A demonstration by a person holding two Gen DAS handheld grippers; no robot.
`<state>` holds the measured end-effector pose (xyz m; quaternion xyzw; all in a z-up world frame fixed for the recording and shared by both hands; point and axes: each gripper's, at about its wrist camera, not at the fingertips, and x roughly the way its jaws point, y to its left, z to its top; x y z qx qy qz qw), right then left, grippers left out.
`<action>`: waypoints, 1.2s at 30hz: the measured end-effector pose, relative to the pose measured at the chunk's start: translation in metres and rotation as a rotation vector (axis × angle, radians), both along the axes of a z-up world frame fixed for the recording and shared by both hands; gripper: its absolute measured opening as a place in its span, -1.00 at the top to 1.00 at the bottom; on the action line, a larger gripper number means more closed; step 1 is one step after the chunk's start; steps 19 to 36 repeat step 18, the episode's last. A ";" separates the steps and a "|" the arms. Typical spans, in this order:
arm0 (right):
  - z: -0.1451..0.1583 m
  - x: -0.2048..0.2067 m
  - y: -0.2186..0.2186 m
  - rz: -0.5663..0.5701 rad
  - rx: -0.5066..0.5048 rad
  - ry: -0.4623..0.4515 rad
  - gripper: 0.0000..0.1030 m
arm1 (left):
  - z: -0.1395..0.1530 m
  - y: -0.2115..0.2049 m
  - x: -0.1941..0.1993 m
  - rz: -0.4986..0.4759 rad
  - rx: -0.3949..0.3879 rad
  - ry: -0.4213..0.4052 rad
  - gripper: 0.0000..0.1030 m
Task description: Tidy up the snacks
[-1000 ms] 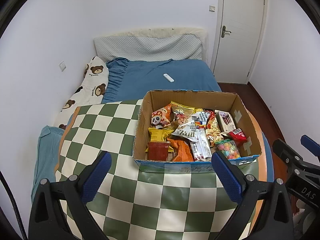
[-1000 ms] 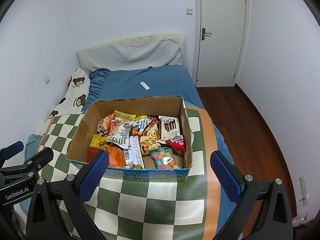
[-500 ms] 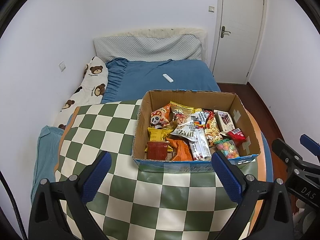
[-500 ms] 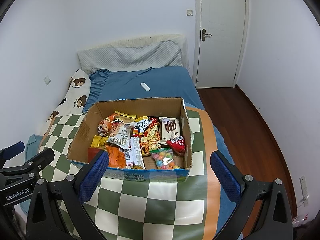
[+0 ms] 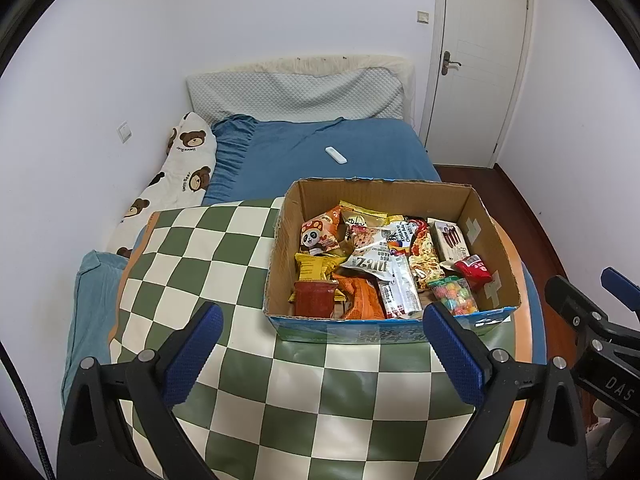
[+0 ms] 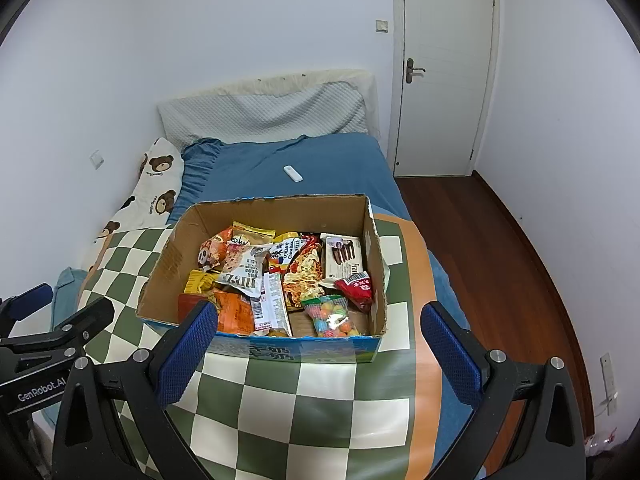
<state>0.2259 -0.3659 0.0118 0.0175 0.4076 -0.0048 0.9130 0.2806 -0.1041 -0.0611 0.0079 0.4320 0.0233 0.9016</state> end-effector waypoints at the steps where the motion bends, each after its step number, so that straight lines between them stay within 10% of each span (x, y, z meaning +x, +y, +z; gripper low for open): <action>1: 0.000 0.000 0.000 0.000 -0.001 0.000 -1.00 | 0.000 0.000 0.000 -0.001 -0.001 0.001 -0.99; 36: 0.000 -0.002 0.001 0.003 0.003 -0.002 -1.00 | 0.005 -0.005 -0.002 -0.009 -0.008 -0.009 -0.99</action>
